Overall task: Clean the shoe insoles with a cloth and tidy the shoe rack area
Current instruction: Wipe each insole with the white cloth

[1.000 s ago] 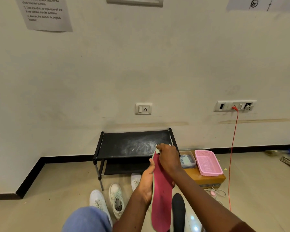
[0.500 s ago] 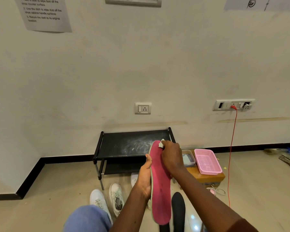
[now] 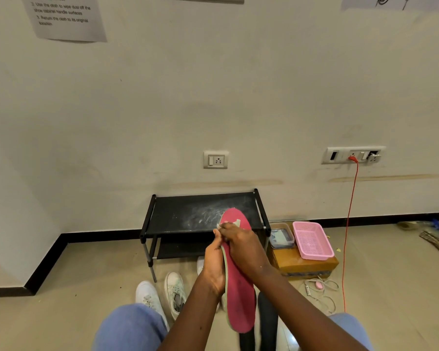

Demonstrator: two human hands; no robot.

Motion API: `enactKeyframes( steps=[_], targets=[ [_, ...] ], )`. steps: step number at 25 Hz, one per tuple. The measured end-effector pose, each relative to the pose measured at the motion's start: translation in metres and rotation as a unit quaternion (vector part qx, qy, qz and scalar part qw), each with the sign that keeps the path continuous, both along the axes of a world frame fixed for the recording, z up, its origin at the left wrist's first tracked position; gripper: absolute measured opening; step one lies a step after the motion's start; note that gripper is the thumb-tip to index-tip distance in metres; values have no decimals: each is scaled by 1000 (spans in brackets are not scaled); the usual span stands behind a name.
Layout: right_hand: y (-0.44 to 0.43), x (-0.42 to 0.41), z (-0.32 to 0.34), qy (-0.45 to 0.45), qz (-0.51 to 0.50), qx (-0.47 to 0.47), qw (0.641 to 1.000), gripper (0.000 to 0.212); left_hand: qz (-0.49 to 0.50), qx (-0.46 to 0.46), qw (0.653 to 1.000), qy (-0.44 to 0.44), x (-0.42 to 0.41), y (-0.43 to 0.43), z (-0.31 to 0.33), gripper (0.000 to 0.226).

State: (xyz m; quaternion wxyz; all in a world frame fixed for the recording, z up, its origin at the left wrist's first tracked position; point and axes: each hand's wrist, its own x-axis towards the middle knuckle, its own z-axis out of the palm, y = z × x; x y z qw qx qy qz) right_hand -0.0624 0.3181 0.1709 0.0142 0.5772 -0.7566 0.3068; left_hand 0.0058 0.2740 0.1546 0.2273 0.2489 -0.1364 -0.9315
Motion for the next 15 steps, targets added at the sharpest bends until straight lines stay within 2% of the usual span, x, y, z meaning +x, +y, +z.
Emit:
enactKeyframes(
  steps=[3, 7, 12, 15],
  targets=[
    [5, -8, -3, 27, 3, -4, 1000, 28, -14, -10, 1000, 4, -1, 2, -1, 61],
    [3, -20, -5, 55, -40, -3, 998, 23, -33, -42, 999, -1, -6, 4, -3, 56],
    [1, -25, -5, 27, -119, -17, 992, 23, -51, -80, 995, -22, -5, 0, -8, 54],
    [1, -17, -5, 31, -122, -6, 992, 27, -54, -88, 994, -24, -7, 1, -12, 55]
  ],
)
